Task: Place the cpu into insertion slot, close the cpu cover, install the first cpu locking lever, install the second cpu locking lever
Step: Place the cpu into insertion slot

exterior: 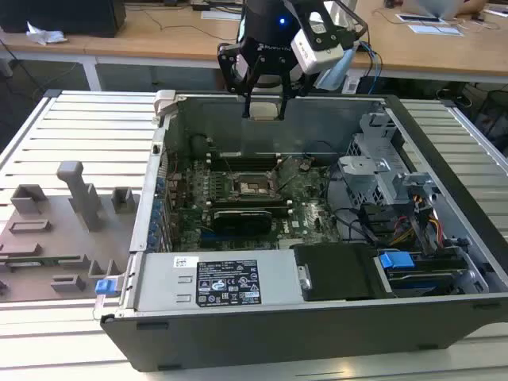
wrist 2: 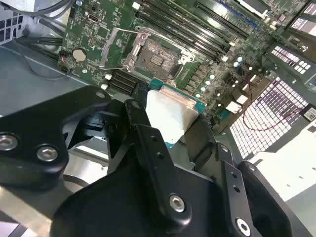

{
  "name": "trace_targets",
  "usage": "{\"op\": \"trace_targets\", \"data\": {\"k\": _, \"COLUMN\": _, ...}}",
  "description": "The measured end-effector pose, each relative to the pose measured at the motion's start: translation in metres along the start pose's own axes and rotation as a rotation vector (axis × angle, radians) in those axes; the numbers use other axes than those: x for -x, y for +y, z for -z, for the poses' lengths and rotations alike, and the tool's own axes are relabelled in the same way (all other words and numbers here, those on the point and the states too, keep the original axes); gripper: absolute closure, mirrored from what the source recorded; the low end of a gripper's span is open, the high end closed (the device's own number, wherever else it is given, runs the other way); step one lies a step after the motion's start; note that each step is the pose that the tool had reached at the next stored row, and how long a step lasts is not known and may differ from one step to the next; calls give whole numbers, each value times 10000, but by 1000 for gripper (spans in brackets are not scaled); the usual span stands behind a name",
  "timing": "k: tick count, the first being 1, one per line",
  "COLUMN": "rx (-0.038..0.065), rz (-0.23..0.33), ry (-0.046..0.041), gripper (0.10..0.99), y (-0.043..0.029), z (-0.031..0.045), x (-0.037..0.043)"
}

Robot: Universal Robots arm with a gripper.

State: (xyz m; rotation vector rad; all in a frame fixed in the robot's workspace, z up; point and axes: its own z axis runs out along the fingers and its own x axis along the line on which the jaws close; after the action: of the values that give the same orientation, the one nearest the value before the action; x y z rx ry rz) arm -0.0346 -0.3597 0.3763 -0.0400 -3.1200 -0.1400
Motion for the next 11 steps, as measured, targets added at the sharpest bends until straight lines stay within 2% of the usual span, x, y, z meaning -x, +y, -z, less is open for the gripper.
{"op": "trace_targets", "data": {"k": 2, "rx": 1, "rz": 0, "ry": 0, "gripper": 541, "y": -3, "z": -36, "x": 1}}
{"op": "trace_targets", "data": {"k": 11, "rx": 0, "rz": 0, "ry": 0, "gripper": 541, "y": -7, "z": -82, "x": 2}}
